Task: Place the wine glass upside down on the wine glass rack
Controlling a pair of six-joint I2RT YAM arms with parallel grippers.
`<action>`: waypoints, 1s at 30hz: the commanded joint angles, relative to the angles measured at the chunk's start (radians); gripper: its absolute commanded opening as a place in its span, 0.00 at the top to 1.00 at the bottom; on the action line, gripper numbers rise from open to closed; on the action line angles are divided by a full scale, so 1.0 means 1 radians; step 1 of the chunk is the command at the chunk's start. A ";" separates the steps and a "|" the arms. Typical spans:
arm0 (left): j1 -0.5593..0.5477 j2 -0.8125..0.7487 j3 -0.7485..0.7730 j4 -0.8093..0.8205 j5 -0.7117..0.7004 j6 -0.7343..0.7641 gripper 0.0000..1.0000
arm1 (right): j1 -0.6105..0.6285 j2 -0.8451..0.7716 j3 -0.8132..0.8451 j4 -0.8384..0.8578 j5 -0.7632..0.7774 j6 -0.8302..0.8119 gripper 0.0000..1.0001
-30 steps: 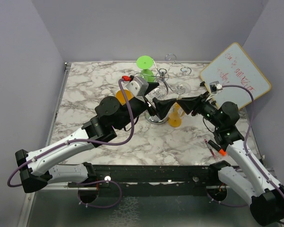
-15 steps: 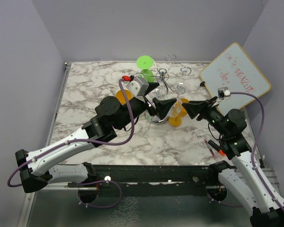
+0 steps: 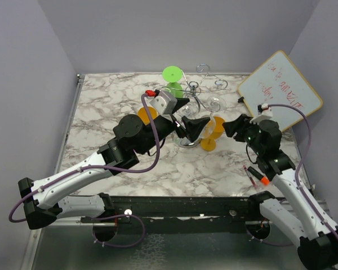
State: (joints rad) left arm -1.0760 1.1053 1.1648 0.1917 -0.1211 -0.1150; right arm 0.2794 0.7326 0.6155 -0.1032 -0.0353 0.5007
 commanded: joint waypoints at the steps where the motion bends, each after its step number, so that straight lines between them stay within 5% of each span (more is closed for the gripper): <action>1: -0.007 -0.020 0.006 0.000 0.006 0.002 0.02 | -0.003 0.128 0.097 -0.163 0.070 0.004 0.42; 9: -0.007 -0.028 0.001 -0.007 0.005 0.008 0.02 | -0.003 0.298 0.177 -0.220 0.071 0.001 0.50; 19: -0.006 -0.042 0.002 -0.023 -0.026 0.028 0.02 | -0.003 0.391 0.286 -0.344 0.227 -0.042 0.91; 30: -0.007 -0.055 0.006 -0.061 -0.032 0.029 0.02 | -0.003 0.400 0.390 -0.456 0.439 -0.113 0.99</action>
State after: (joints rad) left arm -1.0760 1.0798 1.1648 0.1669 -0.1257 -0.0956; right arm 0.2794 1.1385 0.9707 -0.4953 0.2859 0.4160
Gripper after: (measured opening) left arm 0.976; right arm 0.025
